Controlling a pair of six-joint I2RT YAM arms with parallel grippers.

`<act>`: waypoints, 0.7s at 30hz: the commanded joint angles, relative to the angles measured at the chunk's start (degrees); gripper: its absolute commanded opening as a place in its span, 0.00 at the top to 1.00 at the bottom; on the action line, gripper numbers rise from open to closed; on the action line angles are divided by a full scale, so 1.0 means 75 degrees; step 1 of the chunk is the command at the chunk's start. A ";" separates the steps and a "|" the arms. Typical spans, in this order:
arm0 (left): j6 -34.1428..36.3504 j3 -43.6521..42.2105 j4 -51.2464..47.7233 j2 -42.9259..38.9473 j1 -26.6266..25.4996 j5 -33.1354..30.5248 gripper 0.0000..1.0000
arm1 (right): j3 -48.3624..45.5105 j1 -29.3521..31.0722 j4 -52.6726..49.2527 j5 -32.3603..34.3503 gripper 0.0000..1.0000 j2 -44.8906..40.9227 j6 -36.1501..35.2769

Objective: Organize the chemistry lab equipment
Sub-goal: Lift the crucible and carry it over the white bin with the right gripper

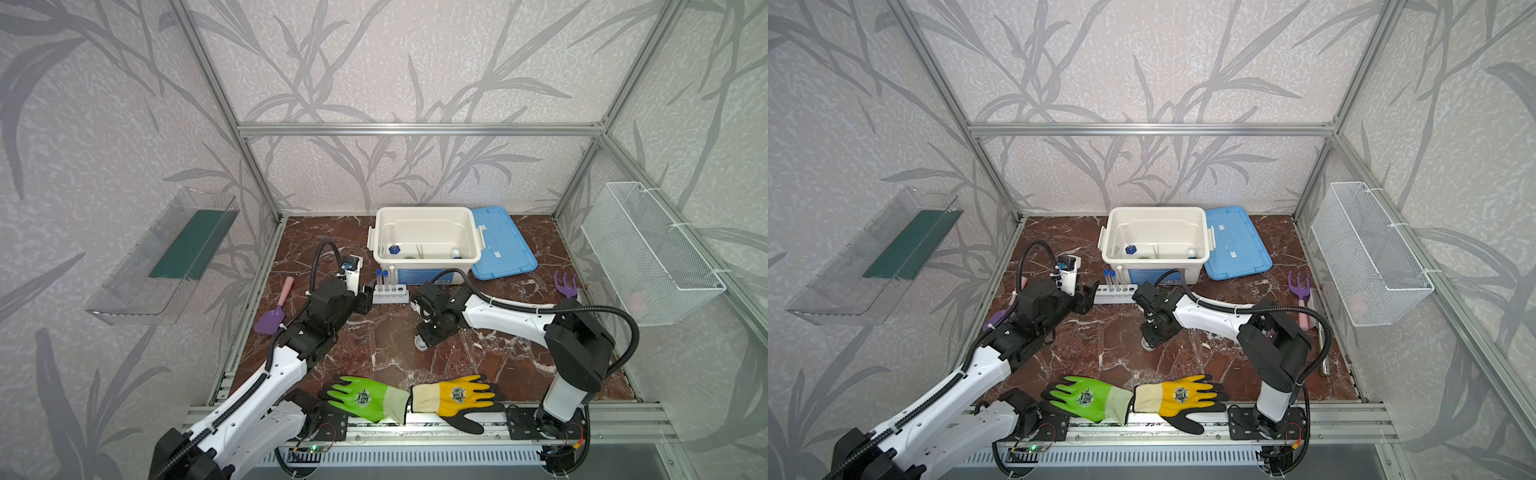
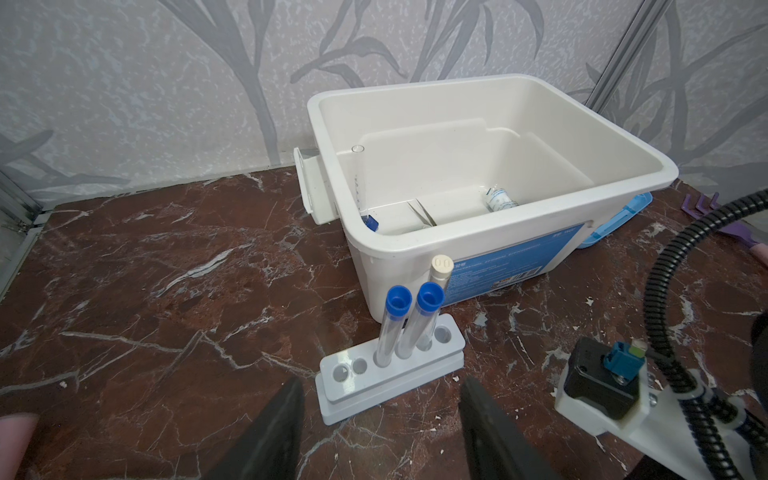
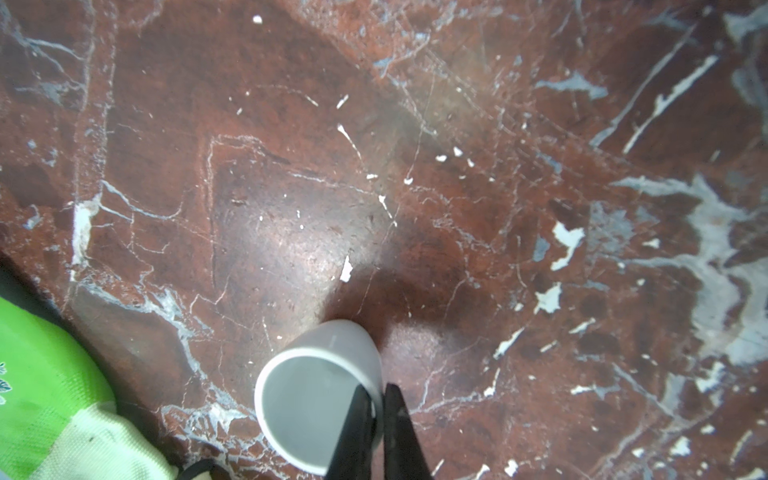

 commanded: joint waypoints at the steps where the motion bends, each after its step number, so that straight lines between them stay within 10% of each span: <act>1: -0.0031 0.0313 -0.0025 0.0044 0.0056 0.0087 0.40 | 0.0575 -0.0015 -0.0656 -0.0021 0.94 0.0054 -0.0311; 21: -0.0043 0.0975 -0.0440 0.0346 0.0464 0.0647 0.41 | 0.4220 -0.0973 -0.3299 -0.0008 0.97 -0.0037 -0.1277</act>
